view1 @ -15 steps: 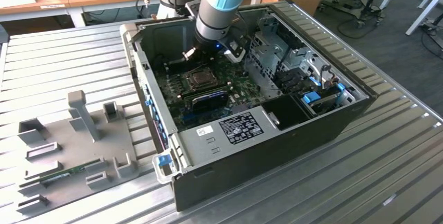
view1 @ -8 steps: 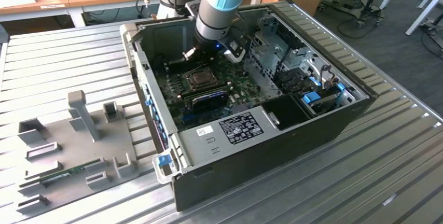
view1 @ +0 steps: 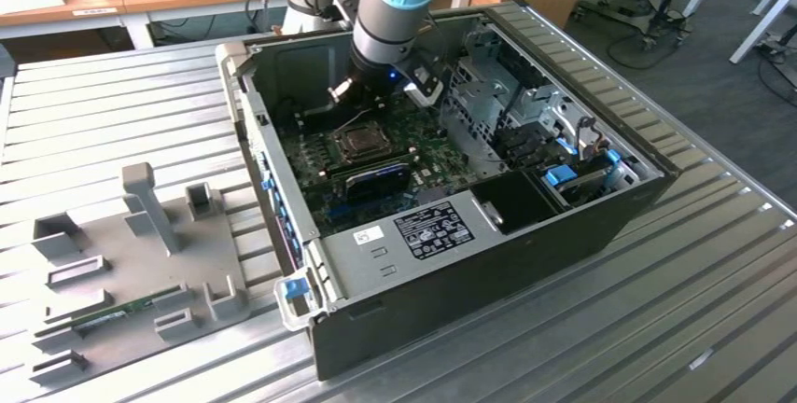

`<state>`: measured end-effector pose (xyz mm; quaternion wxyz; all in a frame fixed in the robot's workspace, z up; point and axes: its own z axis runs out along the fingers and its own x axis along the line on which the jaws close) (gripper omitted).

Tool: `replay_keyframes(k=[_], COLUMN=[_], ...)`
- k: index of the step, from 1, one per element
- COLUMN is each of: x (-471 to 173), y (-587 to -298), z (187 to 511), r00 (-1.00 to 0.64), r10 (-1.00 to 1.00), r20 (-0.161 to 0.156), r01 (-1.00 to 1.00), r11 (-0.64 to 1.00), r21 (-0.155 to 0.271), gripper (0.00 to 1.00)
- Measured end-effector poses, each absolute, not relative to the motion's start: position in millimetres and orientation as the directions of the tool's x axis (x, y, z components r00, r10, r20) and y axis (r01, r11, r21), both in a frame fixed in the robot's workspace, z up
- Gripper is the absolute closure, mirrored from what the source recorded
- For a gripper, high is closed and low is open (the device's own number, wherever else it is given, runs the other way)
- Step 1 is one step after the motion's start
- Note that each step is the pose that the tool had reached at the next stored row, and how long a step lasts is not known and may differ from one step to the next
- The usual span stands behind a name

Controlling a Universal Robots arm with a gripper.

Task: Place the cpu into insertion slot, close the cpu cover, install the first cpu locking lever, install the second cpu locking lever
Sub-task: 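Install the first cpu locking lever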

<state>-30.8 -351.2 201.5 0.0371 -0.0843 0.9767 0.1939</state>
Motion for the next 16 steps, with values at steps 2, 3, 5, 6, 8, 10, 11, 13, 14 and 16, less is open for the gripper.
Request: replay_keyframes(k=[2, 3, 5, 6, 8, 10, 11, 13, 14, 16], x=[-30.8, -30.8, -30.8, -30.8, -30.8, -30.9, -30.9, -30.8, -30.8, -30.8], y=[-351.3, -351.2, -351.2, -351.2, -351.2, -351.3, -351.3, -351.3, -351.3, -351.2], z=[204.9, 205.9, 206.1, 206.1, 206.4, 207.0, 207.8, 210.1, 211.0, 211.4], r00=[-0.983, -0.983, -0.983, -0.983, -0.983, -0.983, -0.983, -0.983, -0.983, -0.983], r10=[-0.150, -0.150, -0.150, -0.150, -0.150, -0.150, -0.150, -0.150, -0.150, -0.150], r20=[-0.105, -0.105, -0.105, -0.105, -0.105, -0.105, -0.105, -0.105, -0.105, -0.105], r01=[-0.179, -0.179, -0.179, -0.179, -0.179, -0.179, -0.179, -0.179, -0.179, -0.179], r11=[0.911, 0.911, 0.910, 0.910, 0.911, 0.911, 0.911, 0.911, 0.911, 0.910], r21=[0.373, 0.373, 0.373, 0.373, 0.373, 0.372, 0.372, 0.372, 0.372, 0.373], gripper=[0.90, 0.90, 0.90, 0.90, 0.90, 0.90, 0.90, 0.90, 0.90, 0.90])
